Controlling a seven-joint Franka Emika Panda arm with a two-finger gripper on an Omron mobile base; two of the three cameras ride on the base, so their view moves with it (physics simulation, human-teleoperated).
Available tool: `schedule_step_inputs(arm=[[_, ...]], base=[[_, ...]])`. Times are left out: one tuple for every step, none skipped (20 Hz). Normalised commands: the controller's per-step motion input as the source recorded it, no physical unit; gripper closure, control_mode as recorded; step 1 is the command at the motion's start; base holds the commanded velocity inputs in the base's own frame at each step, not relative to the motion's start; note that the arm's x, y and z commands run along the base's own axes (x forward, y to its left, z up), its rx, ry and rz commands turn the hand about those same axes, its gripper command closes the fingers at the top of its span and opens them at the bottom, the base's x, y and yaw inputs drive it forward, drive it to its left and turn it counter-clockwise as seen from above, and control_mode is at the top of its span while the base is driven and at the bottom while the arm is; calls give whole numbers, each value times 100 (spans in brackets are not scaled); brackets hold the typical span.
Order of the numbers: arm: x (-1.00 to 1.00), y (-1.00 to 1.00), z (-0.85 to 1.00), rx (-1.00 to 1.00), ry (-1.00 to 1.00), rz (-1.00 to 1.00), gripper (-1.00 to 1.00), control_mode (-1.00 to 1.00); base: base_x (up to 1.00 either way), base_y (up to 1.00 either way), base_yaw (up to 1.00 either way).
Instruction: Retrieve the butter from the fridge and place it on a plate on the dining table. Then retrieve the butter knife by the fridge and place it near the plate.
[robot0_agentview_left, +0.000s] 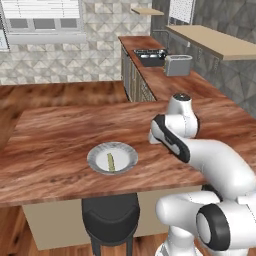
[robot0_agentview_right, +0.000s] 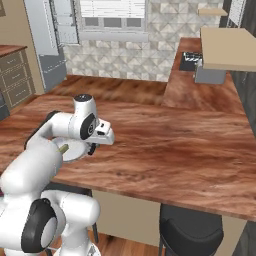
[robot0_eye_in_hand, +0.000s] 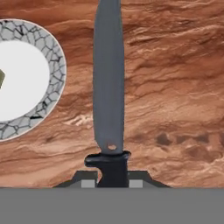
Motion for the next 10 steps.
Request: schedule_step_inputs(arm=[[59, 23, -38, 0, -2, 0, 100, -100], [61, 21, -34, 0, -4, 0, 100, -100], [64, 19, -32, 0, -4, 0, 100, -100], [65, 19, -34, 0, -3, 0, 100, -100], [65, 23, -34, 0, -3, 0, 100, -100], [61, 19, -34, 0, -5, 1, 100, -100], [60, 16, -38, 0, -7, 2, 100, -100], [55, 6, -39, 0, -9, 5, 100, -100], [51, 0, -41, 0, -9, 8, 100, -100], [45, 0, -40, 1, -9, 13, 100, -100]], base=[[0, 0, 0], [0, 0, 0], [0, 0, 0], [0, 0, 0], [0, 0, 0], [0, 0, 0], [0, 0, 0], [0, 0, 0], [0, 0, 0], [0, 0, 0]])
